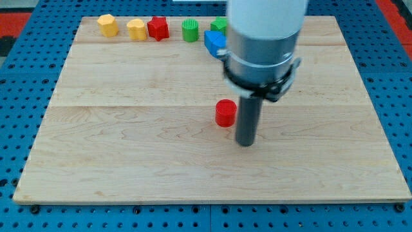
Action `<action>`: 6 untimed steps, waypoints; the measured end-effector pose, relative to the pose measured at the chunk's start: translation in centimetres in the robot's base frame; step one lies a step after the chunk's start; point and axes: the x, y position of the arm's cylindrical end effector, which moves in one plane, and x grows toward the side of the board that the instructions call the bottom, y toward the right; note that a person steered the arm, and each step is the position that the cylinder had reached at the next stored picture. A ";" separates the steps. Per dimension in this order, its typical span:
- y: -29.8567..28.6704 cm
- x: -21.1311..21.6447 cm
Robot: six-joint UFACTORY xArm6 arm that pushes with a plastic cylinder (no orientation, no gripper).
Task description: Point at the green star
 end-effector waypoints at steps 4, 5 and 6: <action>-2.4 -0.9; 1.3 -8.2; 7.4 -16.8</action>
